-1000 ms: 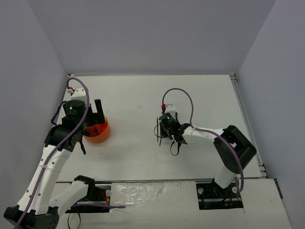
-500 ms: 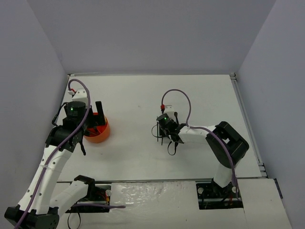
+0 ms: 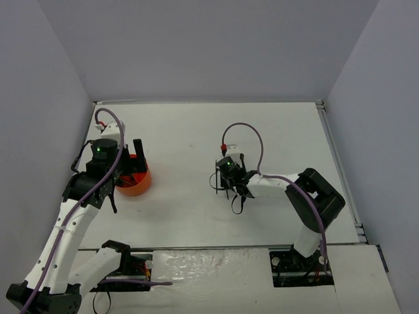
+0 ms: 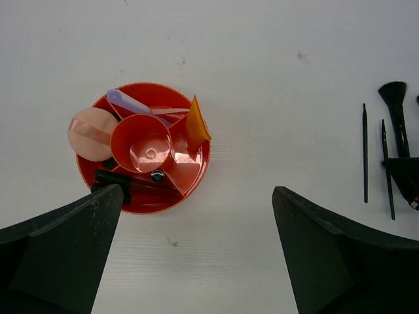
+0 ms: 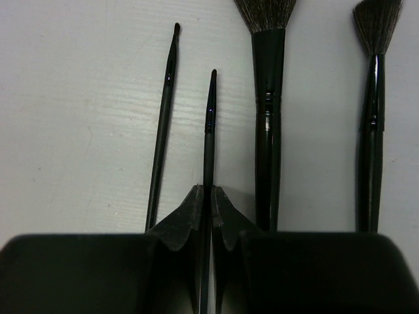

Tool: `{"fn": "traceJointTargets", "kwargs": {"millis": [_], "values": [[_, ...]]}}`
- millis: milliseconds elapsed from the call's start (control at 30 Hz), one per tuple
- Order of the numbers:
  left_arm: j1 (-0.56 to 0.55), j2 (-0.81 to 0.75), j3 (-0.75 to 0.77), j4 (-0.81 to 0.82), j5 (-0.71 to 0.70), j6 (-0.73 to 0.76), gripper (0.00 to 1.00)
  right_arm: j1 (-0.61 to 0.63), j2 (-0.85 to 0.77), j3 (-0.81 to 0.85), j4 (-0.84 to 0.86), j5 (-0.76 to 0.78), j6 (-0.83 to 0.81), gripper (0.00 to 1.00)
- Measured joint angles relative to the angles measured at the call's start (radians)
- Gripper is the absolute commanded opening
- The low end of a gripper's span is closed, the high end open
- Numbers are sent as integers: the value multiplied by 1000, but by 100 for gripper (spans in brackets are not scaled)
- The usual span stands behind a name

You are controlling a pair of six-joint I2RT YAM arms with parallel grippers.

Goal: Organize the makeup

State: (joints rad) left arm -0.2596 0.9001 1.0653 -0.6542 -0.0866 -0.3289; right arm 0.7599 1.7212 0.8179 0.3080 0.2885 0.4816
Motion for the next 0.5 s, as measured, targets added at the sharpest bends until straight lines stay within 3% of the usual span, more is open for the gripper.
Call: {"fn": "traceJointTargets", "kwargs": {"millis": [167, 333, 500], "values": [[1, 0, 0, 10, 123, -44, 97, 14, -170, -87, 47, -54, -78, 0], [1, 9, 0, 76, 299, -134, 97, 42, -385, -146, 210, -164, -198, 0], [-7, 54, 0, 219, 465, -270, 97, 60, -477, -186, 379, -308, -300, 0]]}}
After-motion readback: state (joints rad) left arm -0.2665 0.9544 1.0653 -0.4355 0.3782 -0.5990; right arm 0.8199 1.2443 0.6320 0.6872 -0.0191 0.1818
